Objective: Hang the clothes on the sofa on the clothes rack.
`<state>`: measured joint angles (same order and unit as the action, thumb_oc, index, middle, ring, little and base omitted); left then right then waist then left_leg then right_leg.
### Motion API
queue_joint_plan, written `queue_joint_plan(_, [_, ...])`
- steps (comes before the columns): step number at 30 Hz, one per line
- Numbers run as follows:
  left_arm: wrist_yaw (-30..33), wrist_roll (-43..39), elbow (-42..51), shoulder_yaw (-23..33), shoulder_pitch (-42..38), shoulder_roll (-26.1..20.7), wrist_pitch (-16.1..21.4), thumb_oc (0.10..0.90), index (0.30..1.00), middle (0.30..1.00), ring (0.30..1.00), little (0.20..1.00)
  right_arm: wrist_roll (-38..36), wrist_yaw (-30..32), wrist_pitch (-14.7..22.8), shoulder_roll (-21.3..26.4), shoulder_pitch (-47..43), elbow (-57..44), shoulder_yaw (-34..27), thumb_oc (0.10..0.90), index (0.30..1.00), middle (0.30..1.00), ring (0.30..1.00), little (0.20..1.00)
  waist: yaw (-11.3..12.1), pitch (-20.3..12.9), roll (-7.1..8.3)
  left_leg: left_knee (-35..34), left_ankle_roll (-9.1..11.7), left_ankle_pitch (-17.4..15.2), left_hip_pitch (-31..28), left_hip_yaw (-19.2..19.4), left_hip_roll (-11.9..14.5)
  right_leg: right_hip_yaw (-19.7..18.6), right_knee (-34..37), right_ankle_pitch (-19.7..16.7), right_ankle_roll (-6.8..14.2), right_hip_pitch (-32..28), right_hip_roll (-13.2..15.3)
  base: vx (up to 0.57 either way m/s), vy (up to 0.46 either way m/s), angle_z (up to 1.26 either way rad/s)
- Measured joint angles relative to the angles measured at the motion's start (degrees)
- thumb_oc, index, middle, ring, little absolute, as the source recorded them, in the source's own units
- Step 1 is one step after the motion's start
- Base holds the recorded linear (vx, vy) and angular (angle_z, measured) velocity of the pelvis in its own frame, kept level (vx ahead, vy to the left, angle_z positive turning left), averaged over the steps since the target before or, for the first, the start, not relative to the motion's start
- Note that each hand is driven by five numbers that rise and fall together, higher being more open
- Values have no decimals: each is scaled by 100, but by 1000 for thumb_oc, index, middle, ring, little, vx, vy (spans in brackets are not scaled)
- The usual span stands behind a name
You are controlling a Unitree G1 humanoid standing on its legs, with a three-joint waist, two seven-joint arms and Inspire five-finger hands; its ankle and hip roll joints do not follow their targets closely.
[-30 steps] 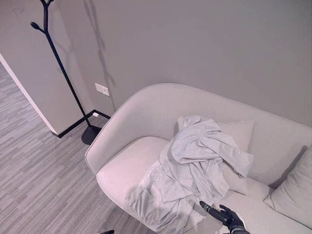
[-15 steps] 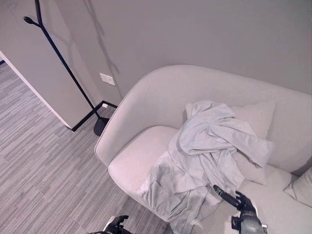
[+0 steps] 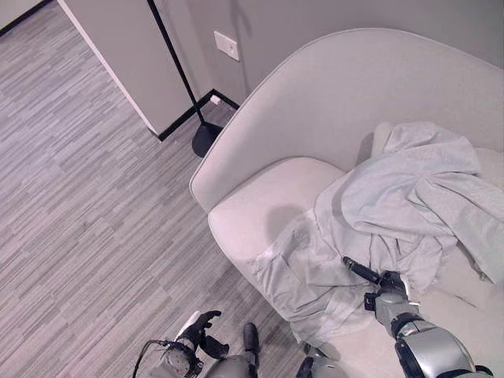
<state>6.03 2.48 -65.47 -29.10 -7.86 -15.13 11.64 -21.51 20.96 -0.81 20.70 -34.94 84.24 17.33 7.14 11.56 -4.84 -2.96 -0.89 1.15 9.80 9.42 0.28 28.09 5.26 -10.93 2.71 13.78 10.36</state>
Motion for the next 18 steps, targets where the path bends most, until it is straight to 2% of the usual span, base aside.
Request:
queue_joint_plan(1, [31, -3, -25, 21, -29, -3, 2, 800, 900, 900, 900, 900, -46, 182, -96, 46, -67, 237, 261, 400, 300, 300, 300, 300, 96, -1, 20, -80, 117, 123, 99, -138, 34, 168, 0, 70, -48, 56, -42, 33, 5, 77])
queue_joint_plan(3, [95, 111, 107, -105, -168, -132, -29, 800, 900, 900, 900, 900, -152, 166, 19, 425, 154, -33, 204, 400, 300, 300, 300, 300, 159, 126, 75, -143, 136, 252, 212, -280, 37, 302, -3, -6, -117, 175, -44, 41, 29, 43])
queue_joint_plan(6, [99, 231, 351, -218, -177, -201, -32, 800, 900, 900, 900, 900, -422, -172, 267, 568, 769, -526, -141, 400, 300, 300, 300, 300, 115, 189, -17, -143, 140, 249, 125, -335, 20, 342, -4, -6, -120, 56, -36, 44, 23, 12])
queue_joint_plan(7, [103, 293, 251, -72, -189, -133, -44, 800, 900, 900, 900, 900, -838, -730, 317, 468, 1400, -1462, -271, 400, 300, 300, 300, 300, 11, 208, -31, -148, 141, 247, 40, -286, 16, 306, -4, -5, -120, -14, -34, 16, 25, -16])
queue_joint_plan(8, [100, 331, 125, 10, -200, -78, -65, 800, 900, 900, 900, 900, -1072, -1158, 319, 133, 1679, -1865, -244, 400, 300, 300, 300, 300, -193, 209, -28, -147, 141, 241, -68, -188, -5, 251, -6, -5, -119, -77, -24, 8, 22, -31])
queue_joint_plan(10, [123, 333, 25, 163, -214, -26, -66, 800, 900, 900, 900, 900, -1167, -1558, 308, -311, 2205, -2692, 56, 400, 300, 300, 300, 300, -370, 223, 13, -156, 127, 188, -258, -3, -4, 77, -69, -7, -117, -131, -14, 12, 16, -44])
queue_joint_plan(12, [127, 334, 63, 174, -251, -9, -60, 800, 900, 900, 900, 900, -1282, -1637, 271, -552, 2481, -2905, 149, 400, 300, 300, 300, 300, -614, 220, 85, -162, 94, 136, -387, 80, -25, -31, -129, -18, -92, -173, -37, 1, 9, -36])
queue_joint_plan(14, [140, 337, 17, 229, -116, -79, -87, 800, 900, 900, 900, 900, -1619, -1865, 314, -553, 3223, -4197, 225, 400, 300, 300, 300, 300, -750, 176, 371, -219, 38, 98, -756, 386, -24, -343, -122, -62, -3, -344, -30, 17, 5, -61])
queue_joint_plan(15, [132, 352, 22, 220, -43, -107, -87, 800, 900, 900, 900, 900, -1715, -1942, 326, -547, 3327, -4348, 241, 400, 300, 300, 300, 300, -868, 125, 438, -222, 17, 87, -823, 430, 17, -336, -142, 86, 121, -400, -21, 46, -5, -49])
queue_joint_plan(16, [133, 423, 39, 223, -27, -101, -85, 800, 900, 900, 900, 900, -1803, -1956, 341, -532, 3392, -4420, 223, 400, 300, 300, 300, 300, -890, 116, 459, -222, 7, 86, -893, 493, 104, -272, -355, 252, 176, -399, -9, 34, -6, -29])
queue_joint_plan(17, [100, 437, 93, 229, -1, -102, -83, 800, 900, 900, 900, 900, -1899, -1962, 293, -474, 3484, -4602, 235, 400, 300, 300, 300, 300, -903, 111, 461, -221, 10, 84, -974, 575, 202, -254, -735, 422, 231, -396, 12, 40, -10, -29])
queue_joint_plan(18, [82, 439, 146, 225, 152, -102, -75, 800, 900, 900, 900, 900, -2027, -2078, 306, -320, 3775, -5116, 307, 400, 300, 300, 300, 300, -878, -26, 453, -223, 4, 73, -1010, 579, 265, -292, -1116, 742, 271, -500, 62, 42, -23, -30])
